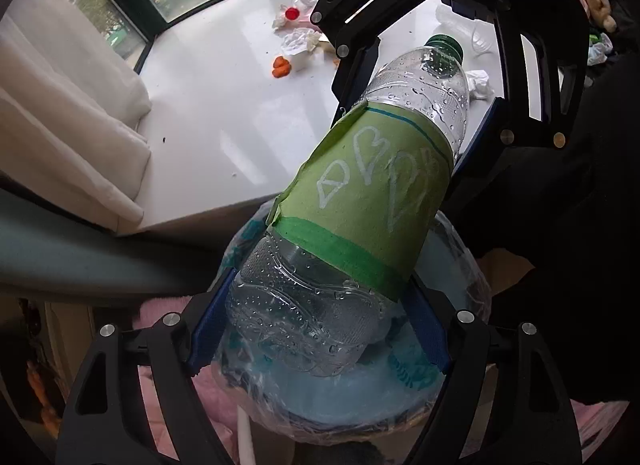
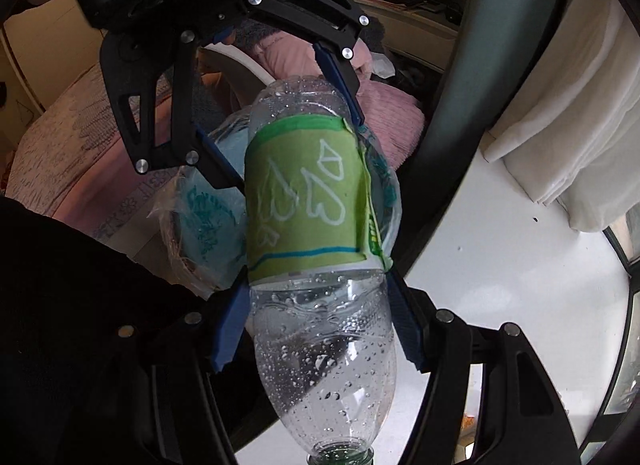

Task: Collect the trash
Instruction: 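Carry the green-labelled bottle with the right gripper and release it into the bin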

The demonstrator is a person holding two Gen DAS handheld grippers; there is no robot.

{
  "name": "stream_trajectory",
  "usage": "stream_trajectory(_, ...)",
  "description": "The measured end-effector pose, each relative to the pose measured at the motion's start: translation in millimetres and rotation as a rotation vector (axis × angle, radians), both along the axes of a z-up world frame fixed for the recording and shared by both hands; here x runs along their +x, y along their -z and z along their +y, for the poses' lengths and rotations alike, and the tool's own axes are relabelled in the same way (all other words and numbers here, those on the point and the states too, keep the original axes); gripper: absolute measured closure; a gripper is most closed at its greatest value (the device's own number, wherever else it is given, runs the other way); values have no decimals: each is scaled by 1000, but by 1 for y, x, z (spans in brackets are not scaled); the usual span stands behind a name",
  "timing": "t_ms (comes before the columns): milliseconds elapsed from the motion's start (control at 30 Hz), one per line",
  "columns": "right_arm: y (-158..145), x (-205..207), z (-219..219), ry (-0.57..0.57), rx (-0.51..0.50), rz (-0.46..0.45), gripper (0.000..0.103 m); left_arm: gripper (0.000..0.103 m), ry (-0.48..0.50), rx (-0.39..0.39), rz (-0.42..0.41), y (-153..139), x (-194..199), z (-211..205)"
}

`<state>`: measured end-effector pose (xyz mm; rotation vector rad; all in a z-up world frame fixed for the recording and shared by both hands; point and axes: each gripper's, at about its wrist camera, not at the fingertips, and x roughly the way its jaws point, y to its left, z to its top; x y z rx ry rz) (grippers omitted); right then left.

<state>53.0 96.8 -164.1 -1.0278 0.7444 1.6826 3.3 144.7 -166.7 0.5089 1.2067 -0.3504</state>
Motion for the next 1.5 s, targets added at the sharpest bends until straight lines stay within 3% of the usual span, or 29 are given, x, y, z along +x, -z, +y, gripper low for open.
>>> stream_trajectory(433, 39, -64, 70, -218, -84, 51, 42, 26, -223, -30, 75, 37, -82, 51)
stream_trajectory(633, 52, -75, 85, -255, -101, 66, 42, 26, -264, -37, 100, 50, -94, 63)
stream_trajectory(967, 59, -67, 84, -258, -100, 55, 40, 26, -255, -34, 122, 60, -76, 67)
stream_trajectory(1033, 59, -64, 81, -244, -82, 41, 26, 23, -245, -22, 125, 58, -75, 64)
stream_trajectory(1067, 58, -62, 80, -235, -78, 48, 14, 17, -238, -12, 117, 57, -75, 61)
stream_trajectory(1233, 53, -48, 75, -158, -54, 51, 13, 6, -238, -6, 86, 53, -71, 55)
stream_trajectory(1500, 34, -10, 51, 102, 26, 58, 13, 6, -256, -44, 22, 44, -58, 45)
